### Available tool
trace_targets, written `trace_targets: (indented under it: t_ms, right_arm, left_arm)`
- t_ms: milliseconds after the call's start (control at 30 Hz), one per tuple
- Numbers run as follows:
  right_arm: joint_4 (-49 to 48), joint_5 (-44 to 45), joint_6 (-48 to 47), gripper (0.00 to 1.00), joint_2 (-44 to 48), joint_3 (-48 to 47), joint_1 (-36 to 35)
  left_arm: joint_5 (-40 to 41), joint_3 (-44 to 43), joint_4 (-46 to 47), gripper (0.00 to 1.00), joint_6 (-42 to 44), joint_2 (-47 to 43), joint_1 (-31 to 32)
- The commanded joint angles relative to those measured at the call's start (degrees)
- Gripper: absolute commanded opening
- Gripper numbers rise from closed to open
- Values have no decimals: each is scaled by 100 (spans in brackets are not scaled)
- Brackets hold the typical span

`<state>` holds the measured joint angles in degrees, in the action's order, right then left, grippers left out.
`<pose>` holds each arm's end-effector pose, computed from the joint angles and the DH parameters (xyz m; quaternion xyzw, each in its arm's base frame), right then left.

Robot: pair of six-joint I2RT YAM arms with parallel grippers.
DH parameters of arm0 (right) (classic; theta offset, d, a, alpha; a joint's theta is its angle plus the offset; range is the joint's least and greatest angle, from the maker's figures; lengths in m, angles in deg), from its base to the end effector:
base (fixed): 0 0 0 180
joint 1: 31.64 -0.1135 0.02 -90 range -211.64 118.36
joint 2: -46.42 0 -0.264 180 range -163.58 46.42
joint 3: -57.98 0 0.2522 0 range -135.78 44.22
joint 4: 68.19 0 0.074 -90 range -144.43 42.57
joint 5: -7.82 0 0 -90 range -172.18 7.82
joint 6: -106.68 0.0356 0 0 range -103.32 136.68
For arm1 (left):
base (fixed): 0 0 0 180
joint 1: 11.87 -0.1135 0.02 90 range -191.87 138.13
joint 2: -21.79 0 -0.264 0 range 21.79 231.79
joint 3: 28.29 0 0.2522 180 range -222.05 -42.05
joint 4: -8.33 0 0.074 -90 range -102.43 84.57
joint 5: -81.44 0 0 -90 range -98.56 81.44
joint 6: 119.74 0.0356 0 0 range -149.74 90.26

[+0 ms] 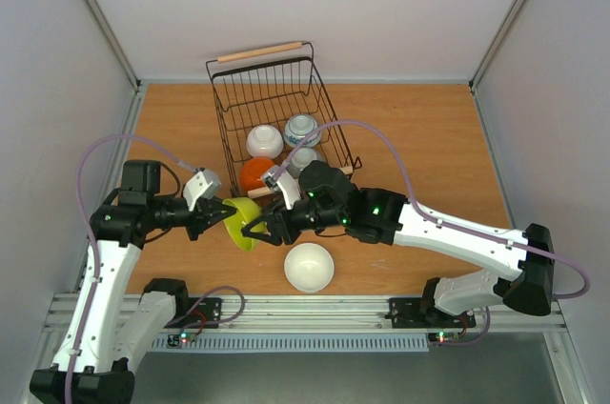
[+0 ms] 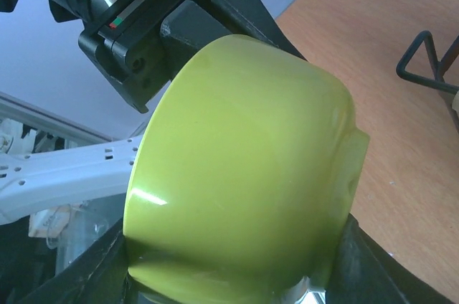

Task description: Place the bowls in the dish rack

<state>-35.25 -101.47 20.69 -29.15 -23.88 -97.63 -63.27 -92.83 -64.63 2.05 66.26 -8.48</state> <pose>0.1118 0.2798 0.3485 -0.5074 0.6739 0.4137 0.3423 0.1236 -0.0364 0.3096 0.3938 0.7585 -0.3530 0.3809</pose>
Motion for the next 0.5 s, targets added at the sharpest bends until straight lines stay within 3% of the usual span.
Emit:
trace_targets:
  t_ms: [0, 100, 133, 167, 233, 333, 467]
  right_arm:
    - [-360, -441, -126, 2, -118, -155, -58]
    - [-111, -110, -235, 1, -85, -261, -54]
    - [92, 93, -296, 1, -98, -362, -53]
    - [299, 345, -415, 1, -118, -475, -47]
    - [760, 744, -693, 1, -230, -773, 37]
    - [1396, 1106, -911, 1, -551, -1284, 459]
    - [1959, 1223, -1168, 1, -1194, -2087, 1175]
  left_arm:
    - [-556, -134, 213, 0, 3, -120, 56]
    - [-332, -88, 426, 2, -183, -195, 56]
    - [-212, -63, 574, 11, -288, -238, 56]
    - [-71, -25, 717, 25, -495, -290, 56]
    - [227, 92, 1037, 65, -741, -436, 60]
    - [847, 231, 1514, 96, -1155, -662, 57]
    - [1719, 401, 2007, 99, -1574, -976, 47]
